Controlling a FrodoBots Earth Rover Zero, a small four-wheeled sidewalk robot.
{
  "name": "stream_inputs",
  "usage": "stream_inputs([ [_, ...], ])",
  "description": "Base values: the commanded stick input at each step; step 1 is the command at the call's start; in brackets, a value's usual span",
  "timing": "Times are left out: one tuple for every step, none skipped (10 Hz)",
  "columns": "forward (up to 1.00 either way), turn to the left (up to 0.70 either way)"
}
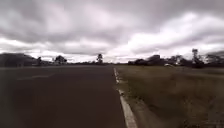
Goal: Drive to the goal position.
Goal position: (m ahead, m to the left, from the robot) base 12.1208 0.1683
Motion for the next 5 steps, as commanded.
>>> stream_inputs([
  [0.85, -0.18],
  [0.85, -0.26],
  [0.85, -0.10],
  [0.85, 0.00],
  [0.85, 0.00],
])
